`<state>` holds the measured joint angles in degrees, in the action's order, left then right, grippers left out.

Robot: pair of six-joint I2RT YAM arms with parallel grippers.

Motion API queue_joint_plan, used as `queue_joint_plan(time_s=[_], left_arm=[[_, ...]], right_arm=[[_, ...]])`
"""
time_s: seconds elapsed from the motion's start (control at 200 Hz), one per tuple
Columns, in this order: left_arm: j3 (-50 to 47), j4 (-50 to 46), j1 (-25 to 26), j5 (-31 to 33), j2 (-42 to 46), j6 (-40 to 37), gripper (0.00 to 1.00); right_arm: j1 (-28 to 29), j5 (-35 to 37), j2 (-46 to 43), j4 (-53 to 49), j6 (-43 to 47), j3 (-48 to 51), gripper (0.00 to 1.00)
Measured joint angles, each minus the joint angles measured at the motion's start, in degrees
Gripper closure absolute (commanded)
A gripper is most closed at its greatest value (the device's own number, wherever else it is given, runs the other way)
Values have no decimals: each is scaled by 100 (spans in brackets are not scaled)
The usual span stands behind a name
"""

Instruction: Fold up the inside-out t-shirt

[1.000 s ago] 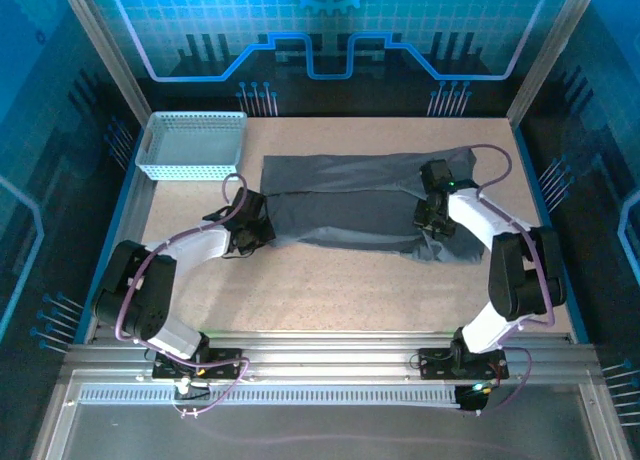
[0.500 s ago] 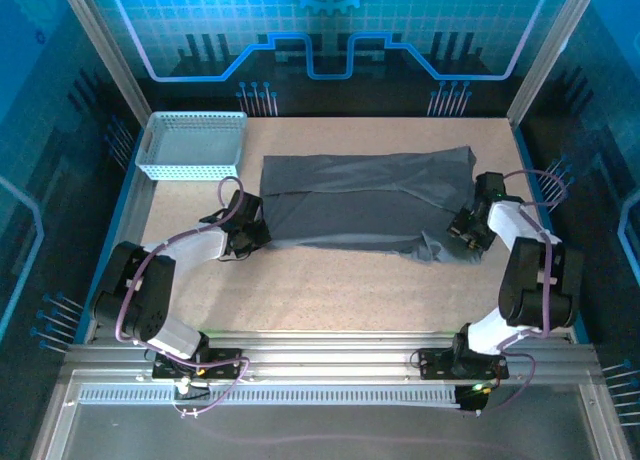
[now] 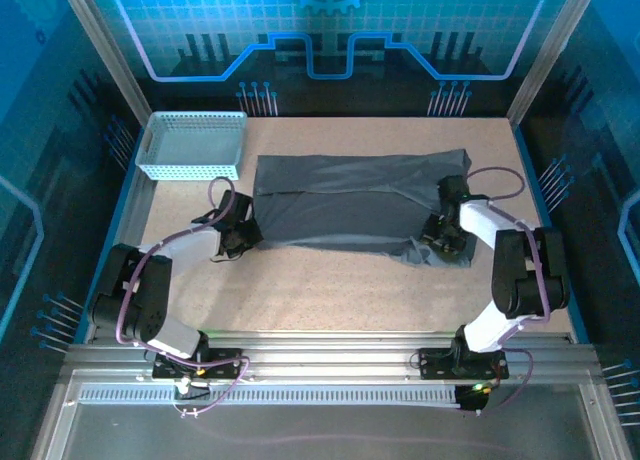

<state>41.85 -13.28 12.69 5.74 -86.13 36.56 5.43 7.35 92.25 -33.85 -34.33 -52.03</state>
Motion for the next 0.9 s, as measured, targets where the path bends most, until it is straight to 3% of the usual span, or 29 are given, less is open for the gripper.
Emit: queue_joint_plan(time_s=[0.115,0.215,0.48,0.675,0.9], left_arm=[[0,-44,-116,2,11,-98,100],[2,-68,-122,-7,11,-184,100],[55,-122,-122,-68,2,-247,100],[55,-125,-122,-109,2,-247,100],[55,-122,-122,-155,2,-245,100]], right_arm=[[671,125,-376,-157,-199,177,43],[802,291,-743,-350,-286,254,43],[35,531,-894,-446,-70,-26,46],[-326,437,-133,-254,201,-492,49],[-354,144,697,-61,407,-815,53]])
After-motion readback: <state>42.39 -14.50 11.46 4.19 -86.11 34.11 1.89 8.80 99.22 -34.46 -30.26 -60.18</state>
